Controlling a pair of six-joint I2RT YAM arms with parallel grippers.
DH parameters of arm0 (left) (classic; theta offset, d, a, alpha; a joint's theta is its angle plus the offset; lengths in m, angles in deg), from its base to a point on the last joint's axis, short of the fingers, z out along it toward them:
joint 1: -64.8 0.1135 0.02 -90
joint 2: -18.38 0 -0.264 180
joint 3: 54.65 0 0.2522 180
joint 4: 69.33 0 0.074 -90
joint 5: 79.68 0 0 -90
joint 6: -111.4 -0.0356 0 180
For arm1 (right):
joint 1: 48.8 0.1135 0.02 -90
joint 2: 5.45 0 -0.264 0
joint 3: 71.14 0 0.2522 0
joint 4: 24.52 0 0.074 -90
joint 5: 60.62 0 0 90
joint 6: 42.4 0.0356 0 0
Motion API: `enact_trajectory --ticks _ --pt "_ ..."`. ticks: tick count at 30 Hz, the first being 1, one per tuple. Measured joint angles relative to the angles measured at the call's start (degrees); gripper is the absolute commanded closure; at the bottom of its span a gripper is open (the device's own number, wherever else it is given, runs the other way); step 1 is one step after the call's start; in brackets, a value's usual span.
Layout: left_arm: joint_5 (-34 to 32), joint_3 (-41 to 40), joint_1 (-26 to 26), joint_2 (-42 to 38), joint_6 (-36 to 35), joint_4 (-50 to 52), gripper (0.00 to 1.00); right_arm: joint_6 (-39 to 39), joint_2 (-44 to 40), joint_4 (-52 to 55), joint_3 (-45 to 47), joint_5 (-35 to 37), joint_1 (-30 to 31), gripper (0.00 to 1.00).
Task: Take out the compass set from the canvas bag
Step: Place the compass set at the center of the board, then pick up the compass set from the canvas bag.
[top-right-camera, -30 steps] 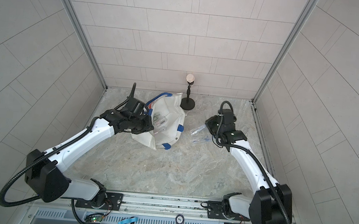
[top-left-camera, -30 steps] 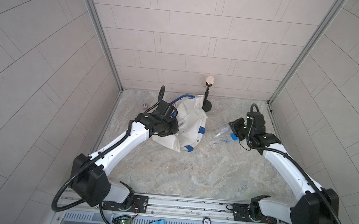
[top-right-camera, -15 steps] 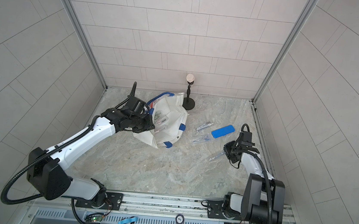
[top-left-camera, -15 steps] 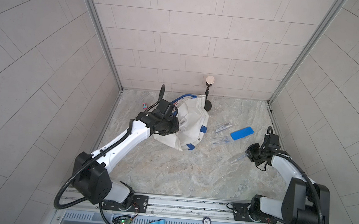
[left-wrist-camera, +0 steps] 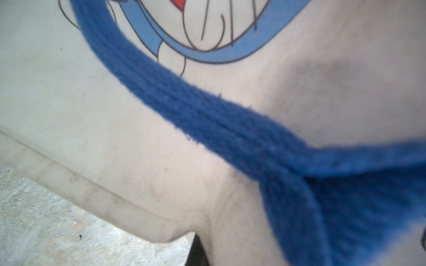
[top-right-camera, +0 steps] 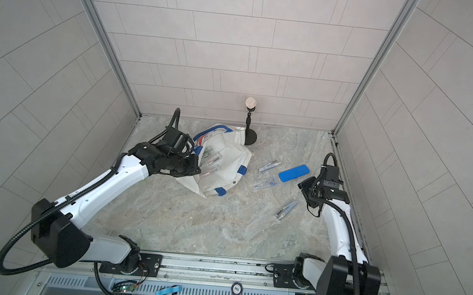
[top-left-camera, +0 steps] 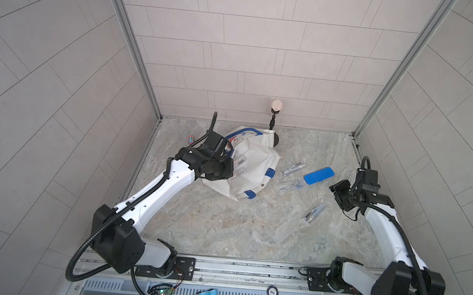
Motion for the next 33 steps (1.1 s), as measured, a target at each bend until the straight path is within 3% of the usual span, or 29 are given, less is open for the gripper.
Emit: enact_trajectory --ticks 5,9,12,18,27,33 --pt "0.35 0.0 0.0 -0.02 -0.04 0.22 1.0 8.33 2.64 -3.45 -5.16 1.62 20.92 0.55" --pt "0.9 0.02 0.0 0.44 0.0 0.22 1.0 16.48 15.72 -9.84 -10.8 1.97 36.87 0.57" --pt "1.42 0.22 -0.02 1.09 0.33 0.07 1.0 20.92 27.69 -13.14 -18.43 1.77 43.52 0.59" --pt "1.7 0.2 -0.04 1.29 2.21 -1.05 1.0 28.06 44.85 -20.63 -29.97 0.5 47.17 0.58" --pt "1.95 0.2 -0.07 1.29 3.78 -3.1 1.0 34.45 52.78 -22.32 -31.98 2.12 46.31 0.54" --pt "2.43 0.2 -0.07 1.29 4.11 -3.3 1.0 35.87 58.4 -24.48 -37.44 2.19 46.29 0.61"
